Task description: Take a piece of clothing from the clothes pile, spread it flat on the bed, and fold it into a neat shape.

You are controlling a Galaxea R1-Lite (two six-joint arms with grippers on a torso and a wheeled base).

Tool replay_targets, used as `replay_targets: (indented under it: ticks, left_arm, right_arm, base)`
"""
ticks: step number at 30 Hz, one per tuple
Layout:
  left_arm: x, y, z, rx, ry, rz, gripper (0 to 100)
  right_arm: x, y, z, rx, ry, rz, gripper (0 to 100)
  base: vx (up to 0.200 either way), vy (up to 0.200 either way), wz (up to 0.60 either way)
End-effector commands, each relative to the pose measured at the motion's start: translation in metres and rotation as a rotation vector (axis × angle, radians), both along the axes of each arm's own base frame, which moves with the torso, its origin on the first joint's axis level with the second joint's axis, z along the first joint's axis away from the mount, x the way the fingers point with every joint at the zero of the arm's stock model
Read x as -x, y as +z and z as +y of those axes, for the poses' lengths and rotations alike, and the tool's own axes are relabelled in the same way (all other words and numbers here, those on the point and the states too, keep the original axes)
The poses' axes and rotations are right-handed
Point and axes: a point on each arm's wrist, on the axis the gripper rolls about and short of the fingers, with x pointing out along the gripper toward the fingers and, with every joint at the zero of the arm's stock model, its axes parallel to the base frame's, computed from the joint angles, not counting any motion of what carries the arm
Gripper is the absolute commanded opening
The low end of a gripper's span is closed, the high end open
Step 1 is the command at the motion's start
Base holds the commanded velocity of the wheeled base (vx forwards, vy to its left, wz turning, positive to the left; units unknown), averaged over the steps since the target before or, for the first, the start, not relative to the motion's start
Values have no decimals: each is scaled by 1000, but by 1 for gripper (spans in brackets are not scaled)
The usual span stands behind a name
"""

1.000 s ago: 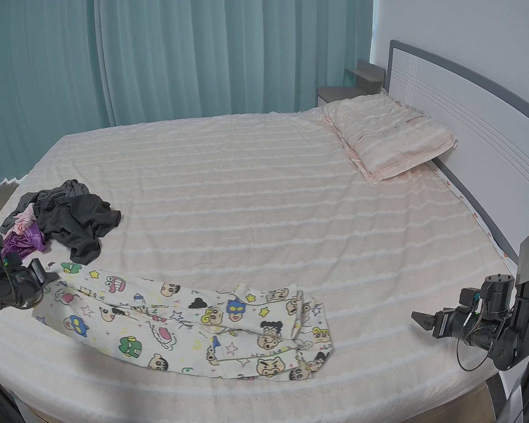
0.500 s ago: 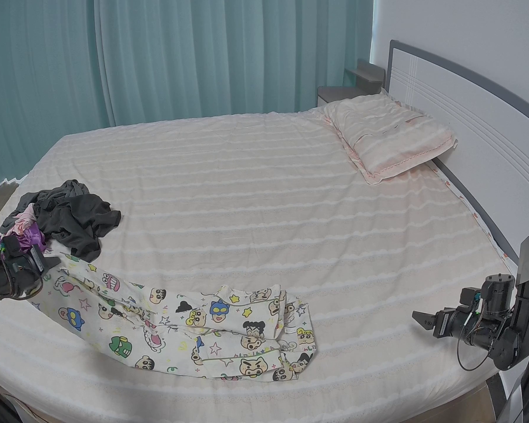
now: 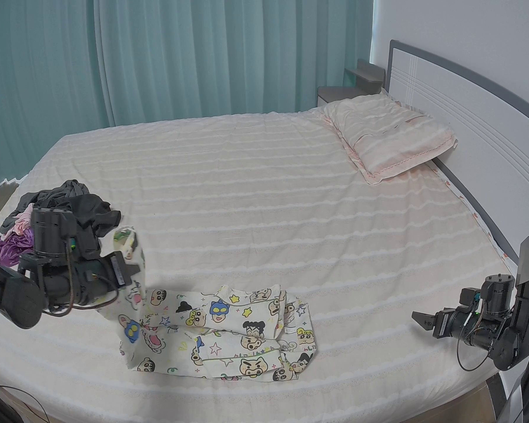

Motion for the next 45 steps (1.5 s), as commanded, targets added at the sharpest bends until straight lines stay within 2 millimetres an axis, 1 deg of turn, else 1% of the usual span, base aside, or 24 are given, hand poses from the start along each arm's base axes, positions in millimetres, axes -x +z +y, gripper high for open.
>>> replay_targets:
  ticks: [1,2,4,5,6,7,8,9,12,15,19,23,29,30,36,40,44,45]
  left_arm:
    - [-14,-18,-65,-53,-97,43,0]
    - [-20,-24,-83,-79,-115,47,0]
    - [-20,-25,-85,-81,-118,48,0]
    - [-25,-36,-112,-86,-147,65,0]
    - [-27,-39,-122,-78,-159,71,0]
    - [-28,-42,-131,-73,-164,75,0]
    - [-29,-42,-132,-72,-166,74,0]
    - [-32,-50,-147,-81,-171,79,0]
    - [-40,-59,-164,-104,-161,68,0]
    - [-40,-62,-175,-103,-181,69,0]
    - [-40,-64,-183,-99,-196,64,0]
    - [-37,-65,-188,-98,-213,66,0]
    - [-41,-66,-195,-83,-211,57,0]
    - [-41,-66,-195,-83,-209,58,100]
    - [-38,-65,-198,-78,-212,57,100]
    - [-30,-65,-202,-61,-215,74,100]
    - [-19,-53,-198,-32,-177,68,100]
    - [-14,-47,-194,-24,-167,64,100]
  right_arm:
    - [-1,1,0,0,0,-9,100]
    - [-1,1,0,0,0,-9,100]
    - [-1,1,0,0,0,-9,100]
    - [-1,0,0,1,1,-7,100]
    - [-1,0,0,1,1,-7,100]
    - [-1,0,0,1,1,-9,100]
    - [-1,0,0,1,1,-9,100]
    - [-1,-1,0,1,2,-4,100]
    - [-1,-1,1,1,4,-4,100]
    - [-1,-1,1,1,4,-4,100]
    - [-1,-1,1,1,4,-1,100]
    - [-1,-2,1,1,4,0,100]
    - [-1,-2,1,2,5,2,100]
    - [-1,-2,1,1,5,0,100]
    - [-1,-3,1,2,5,3,100]
    - [-1,-3,1,2,5,3,100]
    - [-1,-3,1,-1,6,4,100]
    - [-1,-3,1,-1,6,4,100]
  base:
    - [0,0,0]
    - [0,0,0]
    - [0,0,0]
    - [0,0,0]
    - [0,0,0]
    - [0,0,0]
    - [0,0,0]
    - [0,0,0]
    - [0,0,0]
    - [0,0,0]
    - [0,0,0]
    - [0,0,0]
    - [0,0,0]
    - [0,0,0]
    - [0,0,0]
    - [0,0,0]
    - [0,0,0]
    - [0,0,0]
